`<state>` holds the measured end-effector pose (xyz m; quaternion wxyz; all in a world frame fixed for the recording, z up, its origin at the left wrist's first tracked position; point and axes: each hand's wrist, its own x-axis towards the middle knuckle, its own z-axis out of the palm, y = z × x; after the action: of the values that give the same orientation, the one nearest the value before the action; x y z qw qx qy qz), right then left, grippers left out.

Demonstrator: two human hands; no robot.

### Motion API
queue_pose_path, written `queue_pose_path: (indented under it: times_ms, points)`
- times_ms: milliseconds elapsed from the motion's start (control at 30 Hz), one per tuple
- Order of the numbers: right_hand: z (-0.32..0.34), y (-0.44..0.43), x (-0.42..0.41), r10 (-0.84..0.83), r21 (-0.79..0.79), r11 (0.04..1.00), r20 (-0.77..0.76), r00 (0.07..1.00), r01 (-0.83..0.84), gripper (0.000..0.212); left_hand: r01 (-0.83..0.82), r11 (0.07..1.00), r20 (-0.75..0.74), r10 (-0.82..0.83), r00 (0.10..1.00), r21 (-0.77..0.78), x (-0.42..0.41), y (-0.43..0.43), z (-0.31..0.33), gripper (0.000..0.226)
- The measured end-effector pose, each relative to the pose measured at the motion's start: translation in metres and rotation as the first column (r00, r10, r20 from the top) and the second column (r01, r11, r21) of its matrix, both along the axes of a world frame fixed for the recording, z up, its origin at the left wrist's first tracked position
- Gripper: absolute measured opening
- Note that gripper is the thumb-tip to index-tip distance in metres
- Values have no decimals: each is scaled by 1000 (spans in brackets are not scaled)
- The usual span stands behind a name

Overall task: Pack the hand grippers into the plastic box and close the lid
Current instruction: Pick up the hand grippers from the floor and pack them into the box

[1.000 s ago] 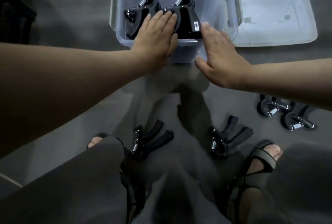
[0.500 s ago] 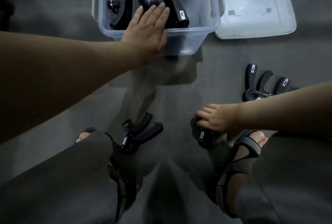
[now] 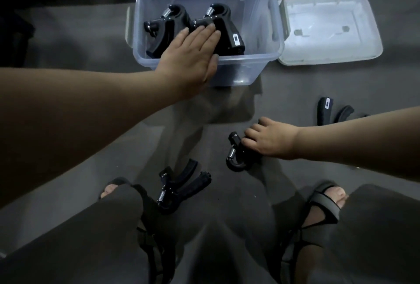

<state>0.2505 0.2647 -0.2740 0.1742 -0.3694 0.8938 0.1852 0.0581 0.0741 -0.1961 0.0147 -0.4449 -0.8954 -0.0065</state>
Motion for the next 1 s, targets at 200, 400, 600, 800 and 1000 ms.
queue_pose_path:
  times_ms: [200,400,600,800,1000]
  points:
    - [25,-9,-14,-238,2,970,219,946,243,85,8,999,-16,-9,1000,-38,-6,1,-1,65]
    - [66,-10,-47,-520,137,477,840,153,868,48,10,994,-67,-17,998,-113,-6,1,0,69]
    - [111,18,-66,242,169,62,954,-179,984,49,18,1000,-36,-19,999,-24,-12,3,3,64]
    - [162,50,-109,164,-83,-401,973,160,912,28,-26,980,-5,27,1000,200,-17,12,10,49]
    - [149,48,-147,-123,-257,-571,966,228,780,30,-419,741,505,126,854,525,-16,50,43,37]
